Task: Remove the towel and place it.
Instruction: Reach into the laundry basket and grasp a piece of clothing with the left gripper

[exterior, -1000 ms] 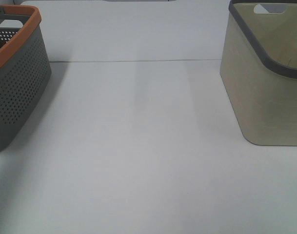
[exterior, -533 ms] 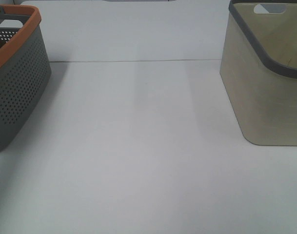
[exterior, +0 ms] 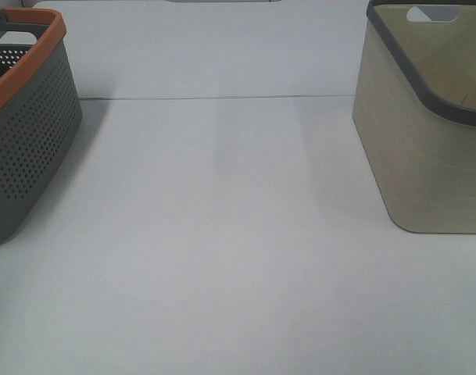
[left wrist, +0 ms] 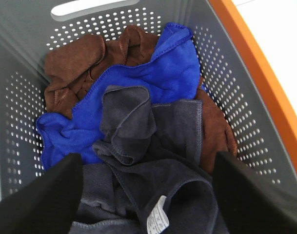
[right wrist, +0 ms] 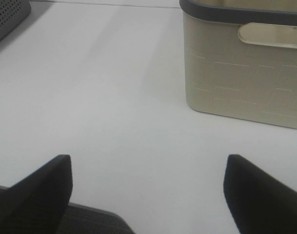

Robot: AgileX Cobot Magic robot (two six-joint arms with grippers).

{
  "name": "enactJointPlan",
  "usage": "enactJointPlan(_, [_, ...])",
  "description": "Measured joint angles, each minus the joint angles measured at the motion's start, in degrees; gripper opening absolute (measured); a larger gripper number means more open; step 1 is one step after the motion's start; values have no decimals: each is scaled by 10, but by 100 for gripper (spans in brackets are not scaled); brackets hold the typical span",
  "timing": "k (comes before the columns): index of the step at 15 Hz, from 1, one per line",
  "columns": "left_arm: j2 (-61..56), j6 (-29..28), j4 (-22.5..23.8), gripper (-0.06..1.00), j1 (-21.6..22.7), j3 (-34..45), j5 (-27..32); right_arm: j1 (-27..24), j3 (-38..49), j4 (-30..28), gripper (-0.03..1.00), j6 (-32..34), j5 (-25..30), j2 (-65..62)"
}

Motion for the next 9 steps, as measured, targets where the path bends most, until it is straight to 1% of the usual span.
enactJointPlan(2, [41, 49, -38, 70, 20, -1, 1, 0, 0, 0, 83, 1, 0, 0])
enactJointPlan(4, [78, 60, -54, 74, 22, -1, -13, 0, 0, -3, 83, 7, 0, 0])
enactJointPlan(6, [113, 65, -56, 79, 22, -7, -35, 0, 0, -4, 83, 9, 0, 0])
enactJointPlan(9, [163, 100, -59, 79, 22, -49, -37, 0, 0, -9, 83, 11, 0, 0])
